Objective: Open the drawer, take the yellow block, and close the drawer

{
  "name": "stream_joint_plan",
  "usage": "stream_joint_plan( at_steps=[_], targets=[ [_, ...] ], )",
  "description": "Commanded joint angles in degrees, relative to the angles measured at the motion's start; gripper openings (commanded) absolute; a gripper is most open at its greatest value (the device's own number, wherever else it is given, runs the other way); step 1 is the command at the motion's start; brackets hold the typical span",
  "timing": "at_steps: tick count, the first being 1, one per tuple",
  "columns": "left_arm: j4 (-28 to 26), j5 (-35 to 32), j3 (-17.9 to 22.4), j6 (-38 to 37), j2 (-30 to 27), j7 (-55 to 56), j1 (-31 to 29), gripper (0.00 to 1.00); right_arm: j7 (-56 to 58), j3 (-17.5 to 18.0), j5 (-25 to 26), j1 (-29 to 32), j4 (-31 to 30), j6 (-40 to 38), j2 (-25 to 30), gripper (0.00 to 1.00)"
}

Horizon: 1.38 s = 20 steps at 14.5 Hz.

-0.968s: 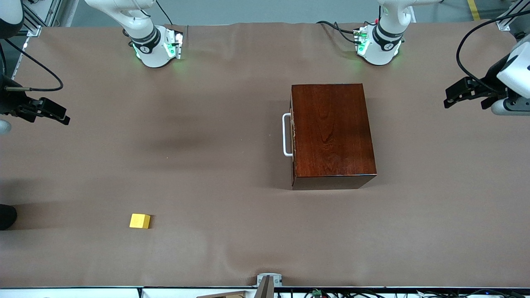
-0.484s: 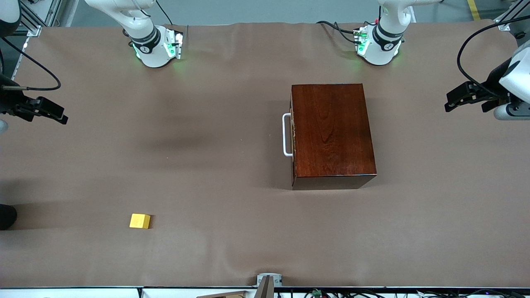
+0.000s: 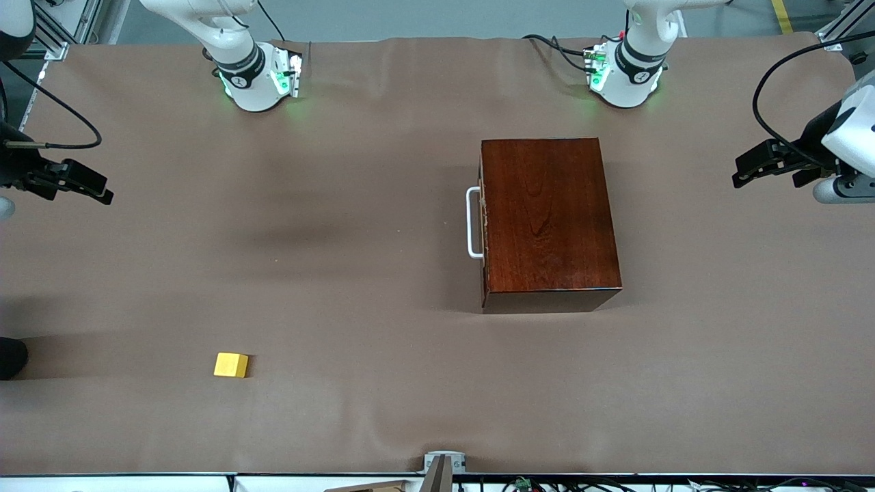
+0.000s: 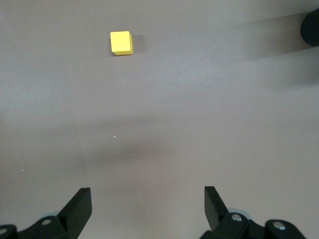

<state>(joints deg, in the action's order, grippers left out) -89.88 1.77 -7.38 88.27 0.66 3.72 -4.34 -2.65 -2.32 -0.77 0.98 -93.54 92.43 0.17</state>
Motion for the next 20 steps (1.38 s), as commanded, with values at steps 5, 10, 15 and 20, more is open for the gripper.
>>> stream_joint_plan(
  at_steps=[5, 10, 15, 20],
  targets=[
    [1.5, -0.8, -0.9, -0.1, 0.6, 1.6, -0.6, 1.00, -0.5, 0.0, 0.2, -0.3, 1.1, -0.9, -0.1, 1.00],
    [1.4, -0.7, -0.9, 0.0, 0.6, 1.6, -0.6, 1.00, -0.5, 0.0, 0.9, -0.1, 1.1, -0.5, -0.3, 1.00],
    [1.3, -0.6, -0.9, 0.0, 0.7, 1.6, -0.6, 1.00, -0.7, -0.1, 1.0, 0.1, 1.2, 1.3, -0.4, 1.00],
    [1.3, -0.7, -0.9, 0.0, 0.7, 1.6, -0.6, 1.00, -0.7, -0.1, 1.0, 0.3, 1.2, 1.6, -0.4, 1.00]
  ],
)
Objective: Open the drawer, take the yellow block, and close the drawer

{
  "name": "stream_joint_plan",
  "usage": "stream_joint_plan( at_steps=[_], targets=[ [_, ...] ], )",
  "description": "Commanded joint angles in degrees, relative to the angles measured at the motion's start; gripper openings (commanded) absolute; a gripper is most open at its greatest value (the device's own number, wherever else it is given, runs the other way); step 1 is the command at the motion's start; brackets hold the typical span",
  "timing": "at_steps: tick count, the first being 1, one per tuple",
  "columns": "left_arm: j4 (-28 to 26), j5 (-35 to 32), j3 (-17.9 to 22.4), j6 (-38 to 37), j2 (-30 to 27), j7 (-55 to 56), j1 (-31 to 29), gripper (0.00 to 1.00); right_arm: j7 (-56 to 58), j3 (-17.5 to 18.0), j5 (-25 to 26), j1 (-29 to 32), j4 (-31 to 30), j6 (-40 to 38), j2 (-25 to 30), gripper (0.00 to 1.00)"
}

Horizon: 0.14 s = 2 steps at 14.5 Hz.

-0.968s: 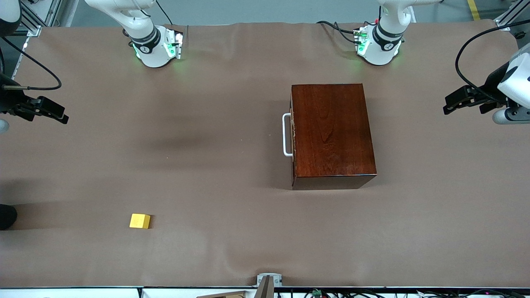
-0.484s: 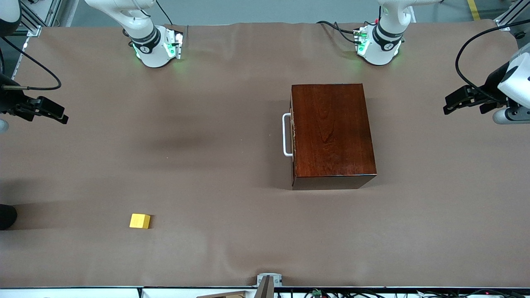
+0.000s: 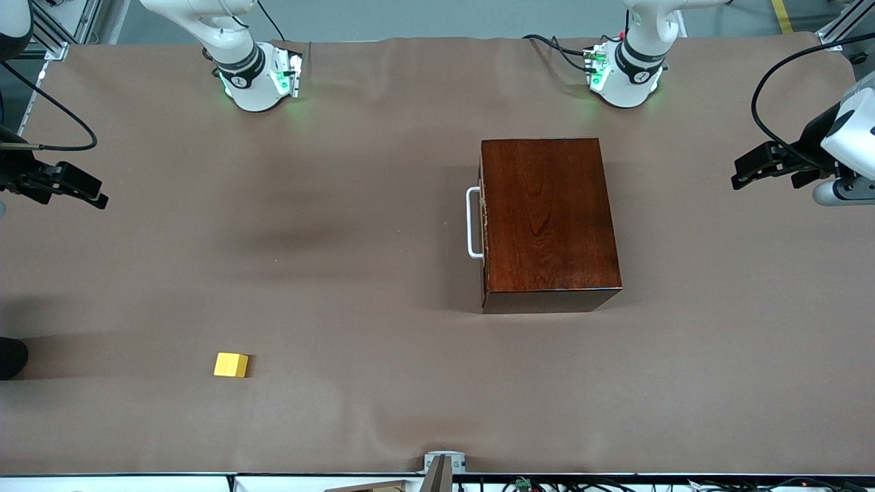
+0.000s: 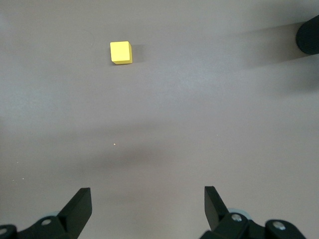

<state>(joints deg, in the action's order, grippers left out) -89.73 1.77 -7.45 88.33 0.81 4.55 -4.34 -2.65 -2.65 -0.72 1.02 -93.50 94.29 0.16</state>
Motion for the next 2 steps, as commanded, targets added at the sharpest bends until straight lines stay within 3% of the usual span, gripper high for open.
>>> stream_joint_plan(
  at_steps=[1, 2],
  targets=[
    [1.1, -0.7, -0.8, -0.1, 0.5, 0.7, -0.6, 1.00, -0.6, 0.3, 1.0, 0.3, 1.1, -0.3, -0.4, 1.00],
    [1.1, -0.7, -0.8, -0.2, 0.5, 0.7, -0.6, 1.00, -0.6, 0.3, 1.0, 0.3, 1.1, -0.3, -0.4, 1.00]
  ],
)
